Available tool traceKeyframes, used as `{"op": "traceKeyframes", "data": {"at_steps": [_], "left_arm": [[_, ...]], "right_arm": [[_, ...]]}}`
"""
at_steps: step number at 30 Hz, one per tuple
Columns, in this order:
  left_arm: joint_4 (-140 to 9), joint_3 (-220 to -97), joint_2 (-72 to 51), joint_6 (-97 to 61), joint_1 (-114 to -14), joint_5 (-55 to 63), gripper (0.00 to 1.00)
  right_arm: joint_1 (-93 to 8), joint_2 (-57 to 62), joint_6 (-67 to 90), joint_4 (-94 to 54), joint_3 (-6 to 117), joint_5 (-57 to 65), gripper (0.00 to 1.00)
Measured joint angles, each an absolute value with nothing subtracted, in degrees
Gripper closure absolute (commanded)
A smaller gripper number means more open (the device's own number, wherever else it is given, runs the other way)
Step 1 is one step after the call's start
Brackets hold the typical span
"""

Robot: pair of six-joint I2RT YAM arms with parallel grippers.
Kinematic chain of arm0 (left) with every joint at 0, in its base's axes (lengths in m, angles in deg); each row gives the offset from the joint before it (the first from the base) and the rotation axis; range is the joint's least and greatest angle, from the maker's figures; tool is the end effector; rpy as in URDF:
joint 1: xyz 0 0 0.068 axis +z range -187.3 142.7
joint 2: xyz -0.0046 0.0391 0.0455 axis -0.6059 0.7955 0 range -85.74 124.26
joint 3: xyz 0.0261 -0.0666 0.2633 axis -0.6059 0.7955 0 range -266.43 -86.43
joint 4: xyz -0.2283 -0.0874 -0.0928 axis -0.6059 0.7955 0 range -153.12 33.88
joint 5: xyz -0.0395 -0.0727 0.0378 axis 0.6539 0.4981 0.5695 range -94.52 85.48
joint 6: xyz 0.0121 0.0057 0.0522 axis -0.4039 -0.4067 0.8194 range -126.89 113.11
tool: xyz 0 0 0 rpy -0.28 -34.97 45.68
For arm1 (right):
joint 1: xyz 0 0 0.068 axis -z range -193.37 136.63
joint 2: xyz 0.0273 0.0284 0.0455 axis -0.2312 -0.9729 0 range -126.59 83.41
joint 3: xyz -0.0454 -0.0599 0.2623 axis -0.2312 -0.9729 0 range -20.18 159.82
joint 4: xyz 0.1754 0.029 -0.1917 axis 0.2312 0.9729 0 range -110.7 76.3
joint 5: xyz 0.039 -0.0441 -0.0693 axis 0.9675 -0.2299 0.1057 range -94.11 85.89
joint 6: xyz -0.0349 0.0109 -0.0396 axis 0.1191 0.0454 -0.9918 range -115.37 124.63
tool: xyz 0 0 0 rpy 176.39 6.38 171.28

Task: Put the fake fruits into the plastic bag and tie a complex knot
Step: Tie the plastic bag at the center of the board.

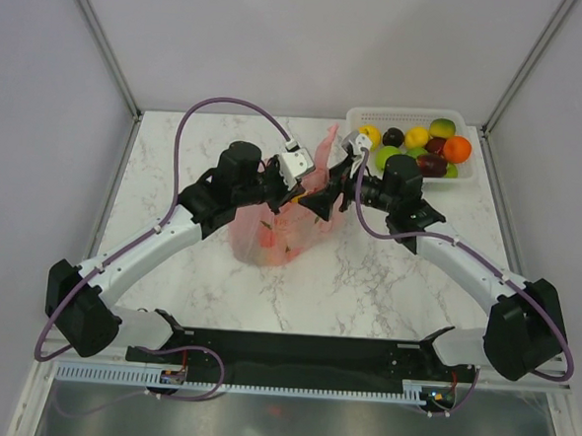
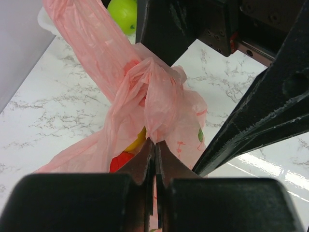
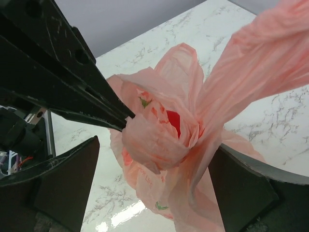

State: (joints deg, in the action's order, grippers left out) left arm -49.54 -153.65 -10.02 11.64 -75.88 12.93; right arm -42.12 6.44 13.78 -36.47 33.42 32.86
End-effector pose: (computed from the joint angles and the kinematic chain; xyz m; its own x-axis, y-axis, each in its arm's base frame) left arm 0.2327 -0.1993 0.3519 -0.0205 0.4041 -0.9145 0.8634 0.4683 0.1876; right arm 0.2621 0.1683 0.3152 -0.2587 0.0030 -0.9659 -0.8770 0.4185 0.2362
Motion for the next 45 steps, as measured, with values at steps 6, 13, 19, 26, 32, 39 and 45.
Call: {"op": "traceKeyframes", "data": {"at_steps": [6,13,19,26,32,39,45], "left_arm": [[-49.4,-153.6,-10.0,11.7,-75.9,12.0,0.98],[-49.4,-153.6,-9.9,12.0,-75.6,10.7,0.98],[-49.1,-153.6,-9.5,12.1,-75.6,10.5,0.98],[-48.8,-153.6,-9.5,12.4,-75.6,10.6,0.98],[-48.7,-153.6,-9.5,13.1,-75.6,11.2,0.98],[-48.7,-153.6,-9.5,13.8,-75.6,11.3,0.98],[-48.7,-153.6,-9.6,14.2,-75.7,13.7,0.98]], "right_arm": [[-41.1,4.0,15.2,-38.2,36.8,33.3,0.02],[-38.0,1.8,18.5,-40.0,37.2,33.8,0.31],[-37.6,0.6,20.0,-41.1,37.4,34.1,0.12],[-37.5,0.3,20.5,-42.1,37.4,34.4,0.02],[-37.2,0.0,23.2,-42.6,38.1,33.5,0.02],[-36.5,0.0,26.4,-44.0,38.4,33.4,0.02],[-36.1,0.0,28.4,-44.3,38.4,33.4,0.03]]}}
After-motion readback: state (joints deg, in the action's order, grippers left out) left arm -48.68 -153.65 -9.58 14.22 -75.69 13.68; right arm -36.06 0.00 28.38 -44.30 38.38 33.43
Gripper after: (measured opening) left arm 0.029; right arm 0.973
